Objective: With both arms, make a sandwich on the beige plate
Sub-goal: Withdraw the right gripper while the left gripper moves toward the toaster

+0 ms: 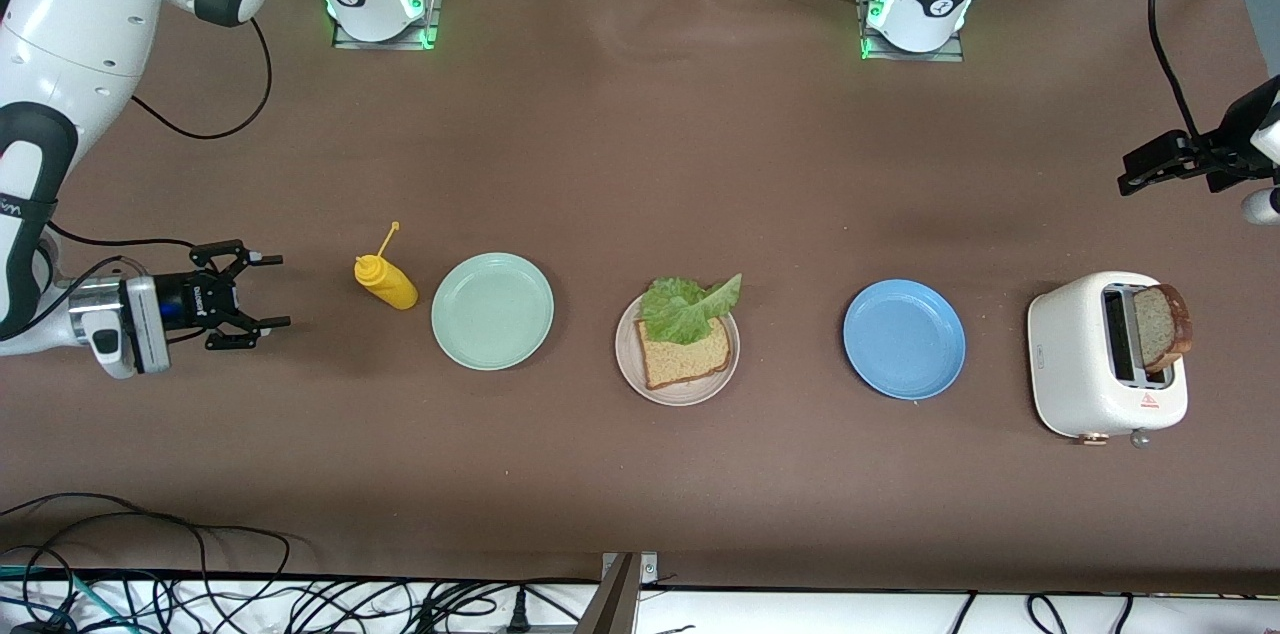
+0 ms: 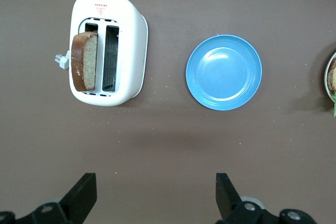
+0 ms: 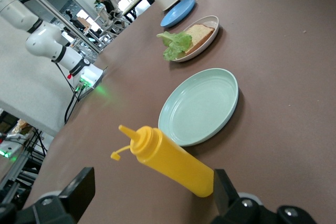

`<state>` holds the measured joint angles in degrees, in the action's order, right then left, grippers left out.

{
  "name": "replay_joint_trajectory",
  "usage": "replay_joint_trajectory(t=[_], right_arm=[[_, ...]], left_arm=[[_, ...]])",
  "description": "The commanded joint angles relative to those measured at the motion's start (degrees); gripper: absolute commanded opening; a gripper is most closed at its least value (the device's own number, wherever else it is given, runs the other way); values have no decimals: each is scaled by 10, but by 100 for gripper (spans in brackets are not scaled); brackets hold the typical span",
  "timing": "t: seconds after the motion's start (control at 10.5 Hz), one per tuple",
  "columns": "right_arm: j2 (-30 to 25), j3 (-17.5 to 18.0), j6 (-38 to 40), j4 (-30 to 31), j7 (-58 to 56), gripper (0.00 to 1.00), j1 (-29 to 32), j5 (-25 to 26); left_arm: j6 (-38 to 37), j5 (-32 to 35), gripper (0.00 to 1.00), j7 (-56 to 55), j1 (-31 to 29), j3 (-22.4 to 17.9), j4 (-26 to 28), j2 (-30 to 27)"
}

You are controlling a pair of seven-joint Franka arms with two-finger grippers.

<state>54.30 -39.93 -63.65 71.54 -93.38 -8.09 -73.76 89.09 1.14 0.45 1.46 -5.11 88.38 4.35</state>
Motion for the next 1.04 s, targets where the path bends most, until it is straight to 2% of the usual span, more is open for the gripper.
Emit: replay_joint_trajectory(t=[0.0,0.09,0.19,0.57,0.76,0.95], right_arm=[[2,-10,2,-67,128,100,-12,23],[2,-22,0,-81,179,100,-24,27],[2,-51,-3,-88,225,100,-52,27],[-5,-194,-23,-90,346,100,-185,24],[-4,-224,-22,-89,377,100,-215,26],[-4,-266,-20,-90,404,100,-240,28]], left_arm=[[7,7,100,13,-10,0,-12,7],[8,8,100,30,-11,0,-20,11],[8,7,100,45,-22,0,-28,17],[9,4,100,89,-49,1,-50,48],[22,4,100,123,-67,0,-66,71],[68,4,100,156,-92,1,-65,102]])
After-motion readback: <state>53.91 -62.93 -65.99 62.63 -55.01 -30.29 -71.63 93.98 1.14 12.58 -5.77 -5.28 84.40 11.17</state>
